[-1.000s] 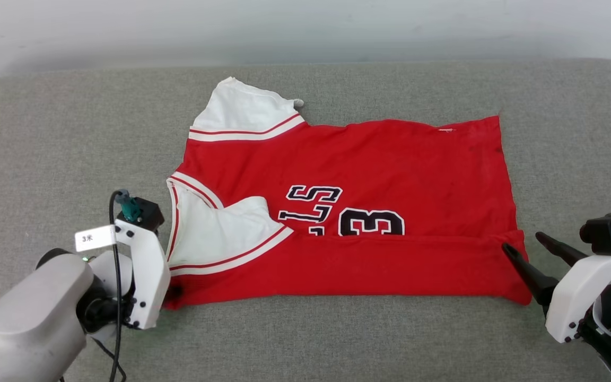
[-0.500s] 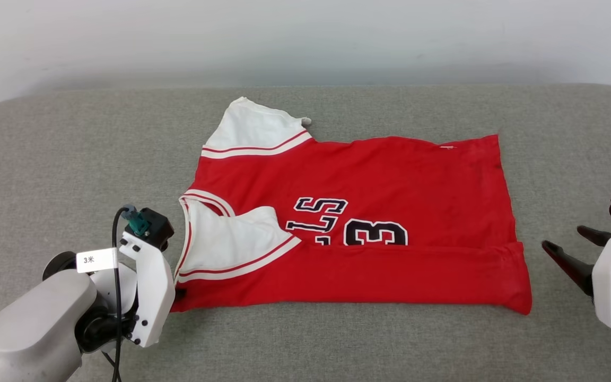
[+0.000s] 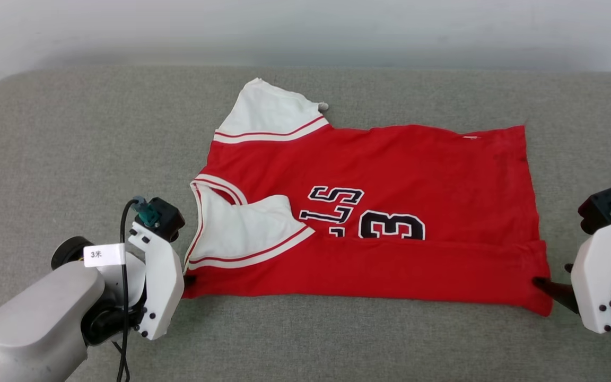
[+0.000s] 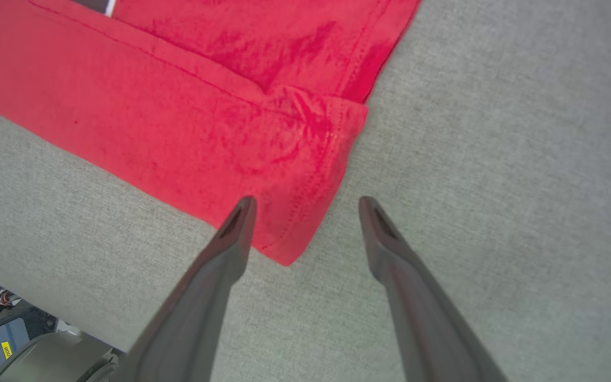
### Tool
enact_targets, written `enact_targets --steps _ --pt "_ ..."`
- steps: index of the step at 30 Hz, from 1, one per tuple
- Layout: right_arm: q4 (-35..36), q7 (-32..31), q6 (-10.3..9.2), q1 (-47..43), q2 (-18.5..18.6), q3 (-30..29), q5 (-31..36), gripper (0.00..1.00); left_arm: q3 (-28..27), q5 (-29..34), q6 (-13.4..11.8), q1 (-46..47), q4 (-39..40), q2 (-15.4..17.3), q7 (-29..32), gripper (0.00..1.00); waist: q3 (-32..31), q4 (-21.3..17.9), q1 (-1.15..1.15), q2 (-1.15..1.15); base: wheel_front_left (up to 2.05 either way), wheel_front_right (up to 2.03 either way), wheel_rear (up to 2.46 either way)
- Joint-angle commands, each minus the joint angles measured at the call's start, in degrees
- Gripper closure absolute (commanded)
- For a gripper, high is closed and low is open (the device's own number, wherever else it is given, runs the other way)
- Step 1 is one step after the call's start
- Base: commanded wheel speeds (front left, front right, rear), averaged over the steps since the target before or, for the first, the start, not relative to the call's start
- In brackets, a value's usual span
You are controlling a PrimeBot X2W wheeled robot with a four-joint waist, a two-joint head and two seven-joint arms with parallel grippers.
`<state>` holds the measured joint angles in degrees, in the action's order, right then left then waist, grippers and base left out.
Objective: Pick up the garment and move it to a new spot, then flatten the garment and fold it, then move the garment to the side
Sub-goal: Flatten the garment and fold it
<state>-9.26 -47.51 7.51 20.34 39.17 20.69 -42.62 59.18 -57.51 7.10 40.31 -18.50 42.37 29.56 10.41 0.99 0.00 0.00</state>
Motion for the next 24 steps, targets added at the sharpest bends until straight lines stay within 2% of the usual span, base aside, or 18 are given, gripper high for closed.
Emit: enact_targets --steps 1,6,11,16,17,18,19,24 --pt "-1.8 0.0 -0.05 1.5 -1.4 -0.1 0.8 0.00 0.1 0.6 -0.1 1.2 0.4 -0.4 -0.4 1.00 1.2 0.6 0.00 0.00 0.00 0.00 0.00" --pt "-6.1 0.7 -0.05 1.6 -3.4 1.4 1.7 0.00 0.0 1.2 -0.2 2.0 0.7 -0.7 -0.7 1.00 3.0 1.4 0.00 0.00 0.00 0.00 0.00" --pt "-10.9 1.5 -0.04 -0.9 -5.2 5.8 1.5 0.00 0.0 1.5 -0.3 2.3 0.5 -1.0 -1.2 1.00 4.0 1.9 0.00 0.00 0.00 0.00 0.00" --pt "-12.3 3.5 0.07 -1.4 -6.4 8.7 0.2 0.00 0.1 1.2 -0.3 1.8 0.1 -1.1 -1.6 1.00 3.8 1.8 0.00 0.00 0.00 0.00 0.00" --pt "-12.4 4.1 0.11 -1.4 -6.3 9.2 0.0 0.62 0.1 1.1 -0.3 1.4 -0.1 -1.1 -1.7 1.00 3.5 1.6 0.00 0.00 0.00 0.00 0.00" --pt "-12.5 5.2 0.10 -1.1 -6.0 9.5 -0.1 0.96 0.2 1.0 -0.3 1.1 -0.2 -1.0 -1.9 1.00 3.2 1.5 0.00 0.00 0.00 0.00 0.00" --pt "-12.5 6.0 0.10 -0.8 -5.6 9.5 -0.2 1.00 0.2 0.9 -0.3 0.9 -0.4 -1.0 -2.0 1.00 2.8 1.4 0.00 0.00 0.00 0.00 0.00" --pt "-12.2 9.5 0.01 0.3 -3.4 9.3 -2.1 1.00 -0.2 0.0 -0.6 -0.6 -0.6 -0.7 -2.9 1.00 0.2 0.9 0.00 0.00 0.00 0.00 0.00"
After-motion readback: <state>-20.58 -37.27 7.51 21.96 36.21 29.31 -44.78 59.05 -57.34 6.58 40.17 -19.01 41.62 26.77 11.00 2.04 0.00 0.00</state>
